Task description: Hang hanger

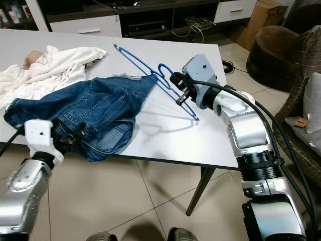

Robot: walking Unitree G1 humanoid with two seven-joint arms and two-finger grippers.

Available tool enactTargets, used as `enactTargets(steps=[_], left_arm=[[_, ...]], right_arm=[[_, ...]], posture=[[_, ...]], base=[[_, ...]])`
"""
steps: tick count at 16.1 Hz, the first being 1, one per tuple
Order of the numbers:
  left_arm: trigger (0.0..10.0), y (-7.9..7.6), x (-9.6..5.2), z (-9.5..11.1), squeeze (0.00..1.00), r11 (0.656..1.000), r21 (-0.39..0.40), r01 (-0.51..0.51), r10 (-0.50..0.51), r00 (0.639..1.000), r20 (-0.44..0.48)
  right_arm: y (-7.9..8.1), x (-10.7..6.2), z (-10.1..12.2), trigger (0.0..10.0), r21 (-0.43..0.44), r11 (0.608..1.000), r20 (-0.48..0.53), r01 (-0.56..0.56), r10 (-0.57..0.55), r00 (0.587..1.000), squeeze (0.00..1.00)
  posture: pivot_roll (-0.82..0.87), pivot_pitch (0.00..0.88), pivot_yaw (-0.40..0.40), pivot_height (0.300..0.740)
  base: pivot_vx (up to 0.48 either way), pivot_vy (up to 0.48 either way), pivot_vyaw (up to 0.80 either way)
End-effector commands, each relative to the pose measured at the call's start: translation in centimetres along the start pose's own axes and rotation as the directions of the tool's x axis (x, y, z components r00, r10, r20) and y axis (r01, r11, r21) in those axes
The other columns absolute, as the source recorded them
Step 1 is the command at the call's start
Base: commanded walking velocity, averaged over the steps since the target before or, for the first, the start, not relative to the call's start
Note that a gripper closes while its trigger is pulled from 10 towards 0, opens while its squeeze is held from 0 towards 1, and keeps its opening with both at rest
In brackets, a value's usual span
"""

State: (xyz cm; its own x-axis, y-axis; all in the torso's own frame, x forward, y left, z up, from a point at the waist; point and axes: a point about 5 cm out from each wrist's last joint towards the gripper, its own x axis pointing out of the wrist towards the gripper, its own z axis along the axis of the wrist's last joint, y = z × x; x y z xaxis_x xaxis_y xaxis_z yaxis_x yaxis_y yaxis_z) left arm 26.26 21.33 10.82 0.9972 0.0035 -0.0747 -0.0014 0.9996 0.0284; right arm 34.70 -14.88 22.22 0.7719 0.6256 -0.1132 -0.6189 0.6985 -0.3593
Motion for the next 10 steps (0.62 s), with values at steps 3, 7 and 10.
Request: enactTargets(steps=[3,7,10], left_arm=[[10.0,0.1,-0.2,-0.4,0.0,0.997,-0.063,-0.054,0.052,0.998,-0.037],[10.0,-2.6,-0.8,-1.9,0.0,1.0,0.028,-0.006,0.007,0.998,-0.062],[10.0,-3.0,-0.9,-2.4,0.0,1.0,-0.007,-0.013,0.012,0.996,-0.088]], right_arm=[[-0.1,0.2,0.4,10.0,-0.003,1.0,0.014,0.003,-0.003,1.0,0.0],[-0.1,0.0,0.3,10.0,0.001,1.0,0.012,0.01,-0.01,1.0,0.0],[-0.1,0.0,0.2,10.0,0.003,1.0,0.009,0.014,-0.014,1.0,0.0]], posture=[[-0.03,0.031,0.007,0.74],[-0.04,0.033,0.011,0.74],[-0.04,0.034,0.019,0.74]], base=[[0.0,0.0,0.0],[0.0,0.0,0.0],[0.0,0.0,0.0]])
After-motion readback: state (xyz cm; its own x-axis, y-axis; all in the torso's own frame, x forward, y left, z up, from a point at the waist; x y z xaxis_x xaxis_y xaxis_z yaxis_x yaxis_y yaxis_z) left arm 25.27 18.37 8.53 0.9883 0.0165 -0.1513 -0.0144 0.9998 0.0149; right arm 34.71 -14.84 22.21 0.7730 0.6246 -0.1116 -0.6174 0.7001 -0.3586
